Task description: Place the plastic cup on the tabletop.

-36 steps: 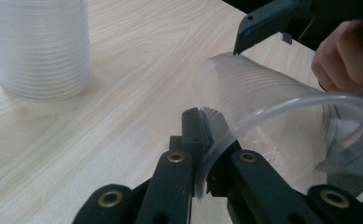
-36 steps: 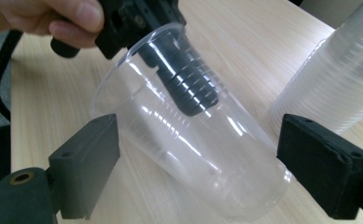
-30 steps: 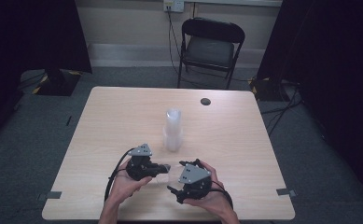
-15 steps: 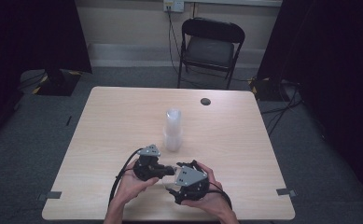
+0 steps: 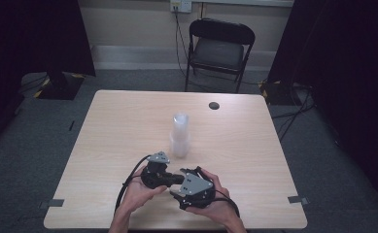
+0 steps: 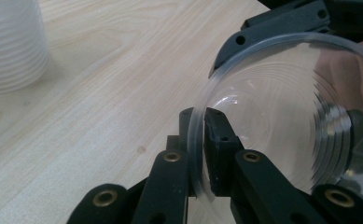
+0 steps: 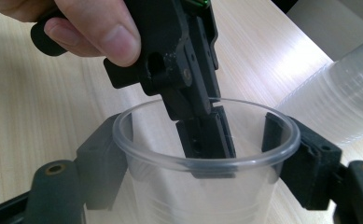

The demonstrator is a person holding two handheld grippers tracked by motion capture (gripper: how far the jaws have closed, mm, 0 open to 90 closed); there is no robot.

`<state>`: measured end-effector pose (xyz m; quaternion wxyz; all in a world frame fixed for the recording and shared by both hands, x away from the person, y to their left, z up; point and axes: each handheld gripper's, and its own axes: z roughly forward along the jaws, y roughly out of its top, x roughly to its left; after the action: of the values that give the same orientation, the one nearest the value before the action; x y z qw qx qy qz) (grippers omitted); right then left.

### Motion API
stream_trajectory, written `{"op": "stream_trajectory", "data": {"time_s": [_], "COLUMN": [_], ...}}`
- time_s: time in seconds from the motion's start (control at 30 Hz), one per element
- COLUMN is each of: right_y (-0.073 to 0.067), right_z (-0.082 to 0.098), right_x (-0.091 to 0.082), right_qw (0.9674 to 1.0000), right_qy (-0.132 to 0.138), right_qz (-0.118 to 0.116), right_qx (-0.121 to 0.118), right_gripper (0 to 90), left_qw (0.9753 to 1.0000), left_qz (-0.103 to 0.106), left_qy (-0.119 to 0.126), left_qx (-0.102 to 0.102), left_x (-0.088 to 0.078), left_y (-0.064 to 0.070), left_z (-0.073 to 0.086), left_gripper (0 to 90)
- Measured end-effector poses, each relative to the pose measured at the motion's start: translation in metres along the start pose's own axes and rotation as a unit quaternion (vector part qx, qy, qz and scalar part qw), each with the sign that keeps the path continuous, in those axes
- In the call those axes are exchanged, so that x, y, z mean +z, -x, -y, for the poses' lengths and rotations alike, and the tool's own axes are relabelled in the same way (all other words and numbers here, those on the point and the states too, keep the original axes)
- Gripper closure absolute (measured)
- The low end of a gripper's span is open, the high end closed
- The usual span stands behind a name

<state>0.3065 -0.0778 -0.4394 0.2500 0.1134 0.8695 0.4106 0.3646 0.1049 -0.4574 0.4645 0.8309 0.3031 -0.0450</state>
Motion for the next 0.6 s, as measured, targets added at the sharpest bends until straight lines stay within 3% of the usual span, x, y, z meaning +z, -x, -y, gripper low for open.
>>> {"op": "stream_trajectory", "data": {"time_s": [0.27,0.47,0.6], "right_y": [0.000,0.002,0.003], "right_z": [0.002,-0.002,-0.012], "right_x": [0.001,0.000,0.002], "right_qw": [1.0000,0.9999,0.9999], "right_qy": [0.006,0.013,0.013], "right_qz": [-0.001,-0.002,0.002], "right_qx": [0.005,0.010,-0.001], "right_gripper": [28.3,28.7,29.1], "left_qw": [1.0000,0.9998,0.9994], "left_qz": [-0.002,-0.002,-0.008], "left_qy": [-0.002,0.015,0.032], "left_qx": [-0.002,-0.013,-0.011], "left_x": [0.000,-0.005,-0.013], "left_y": [0.000,-0.001,-0.002], "left_z": [0.001,0.000,0.001], "left_gripper": [86.0,85.0,84.6]}}
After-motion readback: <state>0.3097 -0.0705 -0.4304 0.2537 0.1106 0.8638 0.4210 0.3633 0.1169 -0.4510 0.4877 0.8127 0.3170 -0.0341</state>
